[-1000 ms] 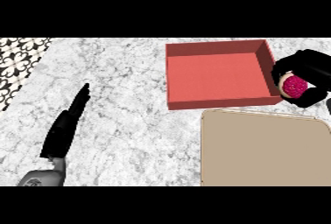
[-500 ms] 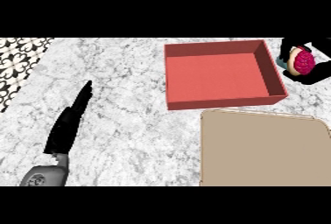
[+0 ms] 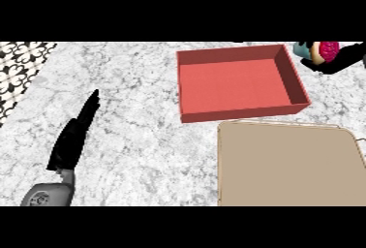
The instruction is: Pick the cupcake from the tray and place it in the cardboard box
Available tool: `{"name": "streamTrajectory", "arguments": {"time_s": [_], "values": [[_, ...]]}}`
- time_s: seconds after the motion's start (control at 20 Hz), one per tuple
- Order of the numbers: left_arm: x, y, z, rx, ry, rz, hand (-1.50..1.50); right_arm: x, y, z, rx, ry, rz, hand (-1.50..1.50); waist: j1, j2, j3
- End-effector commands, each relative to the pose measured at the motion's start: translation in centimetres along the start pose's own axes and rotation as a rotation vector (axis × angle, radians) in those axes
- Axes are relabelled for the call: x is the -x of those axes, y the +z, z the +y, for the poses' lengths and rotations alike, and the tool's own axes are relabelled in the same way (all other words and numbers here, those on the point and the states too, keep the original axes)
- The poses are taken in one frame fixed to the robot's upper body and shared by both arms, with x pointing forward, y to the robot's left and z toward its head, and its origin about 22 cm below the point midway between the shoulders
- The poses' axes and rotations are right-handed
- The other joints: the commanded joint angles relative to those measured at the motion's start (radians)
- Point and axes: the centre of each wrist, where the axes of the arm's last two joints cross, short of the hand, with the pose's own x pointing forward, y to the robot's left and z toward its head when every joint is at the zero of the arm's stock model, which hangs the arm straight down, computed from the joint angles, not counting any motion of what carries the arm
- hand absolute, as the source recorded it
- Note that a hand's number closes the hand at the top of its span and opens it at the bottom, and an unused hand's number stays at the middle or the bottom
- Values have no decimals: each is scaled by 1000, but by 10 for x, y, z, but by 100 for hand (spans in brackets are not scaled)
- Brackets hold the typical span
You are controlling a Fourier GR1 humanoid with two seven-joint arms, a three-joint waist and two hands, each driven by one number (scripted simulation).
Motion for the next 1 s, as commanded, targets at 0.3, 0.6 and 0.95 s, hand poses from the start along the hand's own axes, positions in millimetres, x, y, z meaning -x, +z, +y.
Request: {"name": "streamTrajectory", "arguments": {"time_s": [0.3, 0.6, 0.95], "values": [[6, 10, -4, -13, 9, 19, 0, -14, -68, 8, -170, -206, -192, 150, -19, -11, -2], [14, 10, 8, -12, 11, 34, 0, -21, -106, 43, -288, -195, -180, 150, -44, -11, -4], [15, 11, 9, -35, 2, 43, 0, -27, -136, 101, -406, -164, -158, 150, -65, -18, -3]]}}
